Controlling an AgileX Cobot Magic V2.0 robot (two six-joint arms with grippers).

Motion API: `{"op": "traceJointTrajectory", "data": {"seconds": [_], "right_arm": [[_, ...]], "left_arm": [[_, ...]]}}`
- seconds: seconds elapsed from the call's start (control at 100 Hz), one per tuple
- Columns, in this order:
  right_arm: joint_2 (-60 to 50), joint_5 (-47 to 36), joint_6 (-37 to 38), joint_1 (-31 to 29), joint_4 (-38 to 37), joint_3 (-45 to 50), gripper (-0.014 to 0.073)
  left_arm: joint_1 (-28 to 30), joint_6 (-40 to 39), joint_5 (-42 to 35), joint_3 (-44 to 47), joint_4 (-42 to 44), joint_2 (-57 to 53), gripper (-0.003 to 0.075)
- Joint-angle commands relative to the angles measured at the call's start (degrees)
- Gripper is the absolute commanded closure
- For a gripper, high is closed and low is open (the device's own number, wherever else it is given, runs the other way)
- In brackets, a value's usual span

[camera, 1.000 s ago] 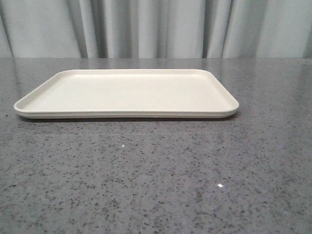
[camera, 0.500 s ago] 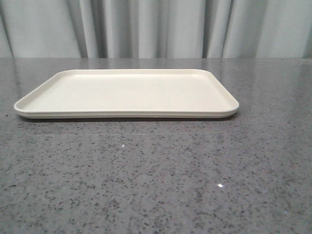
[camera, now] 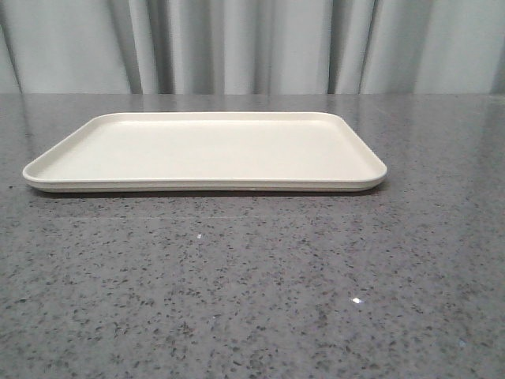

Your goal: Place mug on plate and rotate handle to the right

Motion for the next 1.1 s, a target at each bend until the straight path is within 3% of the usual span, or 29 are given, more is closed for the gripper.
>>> {"op": "traceJointTrajectory", "data": {"seconds": [0.0, 0.18, 0.4, 0.62, 0.86, 1.09], "right_arm": [[-1.1, -3.9, -0.4, -0.2, 0.2, 0.1, 0.0663], [-1.1, -5.7, -0.4, -0.2, 1.8, 0.0, 0.0663], [-1.1, -7.7, -0.2, -0.2, 9.9, -0.5, 0.0663], [-1.1, -8.0, -0.2, -0.2, 10.0, -4.3, 0.0663], [-0.6, -7.1, -0.5, -0.2, 9.8, -9.2, 0.0663], [3.0, -2.0, -0.5, -0.2, 8.4, -15.2, 0.0663]], "left_arm": [[0.1, -0.2, -5.8, 0.6, -0.3, -1.7, 0.0740], [0.1, -0.2, -7.2, 0.6, -0.3, -1.7, 0.0740], [0.1, -0.6, -10.9, 0.5, -1.1, -1.7, 0.0740], [0.1, -0.6, -11.6, -1.7, -3.4, -1.7, 0.0741], [0.1, -0.6, -10.4, -6.8, -3.4, -1.6, 0.0741], [0.1, -0.6, -3.0, -12.8, -3.4, -1.6, 0.0741]]}}
